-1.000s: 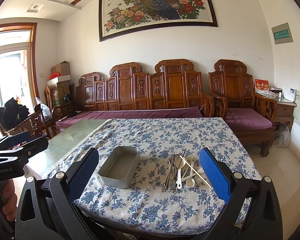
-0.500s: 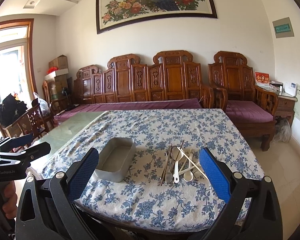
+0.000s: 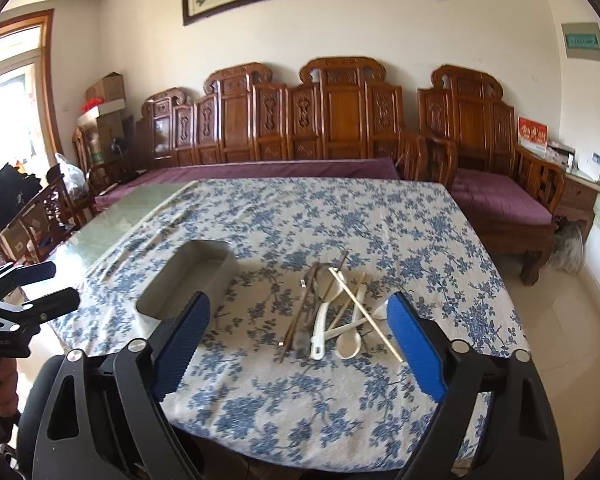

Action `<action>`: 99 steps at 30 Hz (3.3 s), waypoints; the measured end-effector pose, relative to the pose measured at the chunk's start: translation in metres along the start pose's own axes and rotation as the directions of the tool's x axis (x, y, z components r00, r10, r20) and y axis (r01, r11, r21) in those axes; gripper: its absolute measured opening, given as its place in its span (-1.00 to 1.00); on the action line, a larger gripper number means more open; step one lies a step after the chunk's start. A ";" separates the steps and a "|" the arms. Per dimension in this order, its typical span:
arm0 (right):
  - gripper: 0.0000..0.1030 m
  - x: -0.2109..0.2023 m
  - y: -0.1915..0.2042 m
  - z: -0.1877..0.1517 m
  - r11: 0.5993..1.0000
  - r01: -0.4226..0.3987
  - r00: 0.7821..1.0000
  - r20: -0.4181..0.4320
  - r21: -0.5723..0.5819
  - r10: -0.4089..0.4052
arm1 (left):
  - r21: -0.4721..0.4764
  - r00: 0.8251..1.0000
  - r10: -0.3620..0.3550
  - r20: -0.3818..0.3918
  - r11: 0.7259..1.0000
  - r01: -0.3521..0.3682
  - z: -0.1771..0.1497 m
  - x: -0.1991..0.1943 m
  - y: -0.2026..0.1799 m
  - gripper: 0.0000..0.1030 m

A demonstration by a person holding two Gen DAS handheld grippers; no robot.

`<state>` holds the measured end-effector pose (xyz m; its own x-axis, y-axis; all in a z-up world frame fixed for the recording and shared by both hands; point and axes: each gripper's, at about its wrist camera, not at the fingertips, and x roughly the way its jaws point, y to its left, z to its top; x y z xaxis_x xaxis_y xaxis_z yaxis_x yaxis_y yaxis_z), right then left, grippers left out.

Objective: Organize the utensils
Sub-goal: 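Grasp a wooden chopstick from the utensil pile with the left tool while the right tool reaches the pile, then carry the chopstick into the grey tray and open the left tool while the right tool grasps another chopstick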

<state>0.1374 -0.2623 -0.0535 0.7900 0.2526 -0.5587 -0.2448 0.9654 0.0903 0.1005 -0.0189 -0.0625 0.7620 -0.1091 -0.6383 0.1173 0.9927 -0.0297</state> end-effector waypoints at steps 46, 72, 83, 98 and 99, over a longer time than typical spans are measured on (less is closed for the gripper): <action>-0.16 0.209 -0.113 -0.042 0.992 0.039 0.976 -0.218 0.117 -0.013 | 0.011 0.911 -0.216 -0.352 0.972 0.234 0.025 0.278 -0.098 -0.46; -0.16 0.218 -0.105 -0.043 0.996 0.020 0.972 -0.236 0.084 0.000 | -0.025 0.916 -0.267 -0.300 0.962 0.272 0.026 0.250 -0.091 -0.92; -0.38 0.236 -0.090 -0.035 0.997 -0.080 0.954 -0.289 0.021 0.082 | -0.018 0.926 -0.271 -0.263 0.961 0.276 0.028 0.218 -0.068 -0.92; -0.88 0.248 -0.096 -0.028 0.998 -0.065 0.945 -0.321 0.013 0.066 | 0.002 0.944 -0.247 -0.220 0.967 0.254 0.035 0.189 -0.045 -0.92; -0.88 0.246 -0.098 -0.025 0.998 -0.066 0.949 -0.308 0.021 0.069 | 0.001 0.945 -0.246 -0.217 0.968 0.252 0.036 0.189 -0.043 -0.92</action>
<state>0.3416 -0.2963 -0.2203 0.5592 0.2865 -0.7779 -0.2847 0.9477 0.1444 0.2624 -0.0837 -0.1541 0.5533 -0.3357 -0.7624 0.3058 0.9332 -0.1889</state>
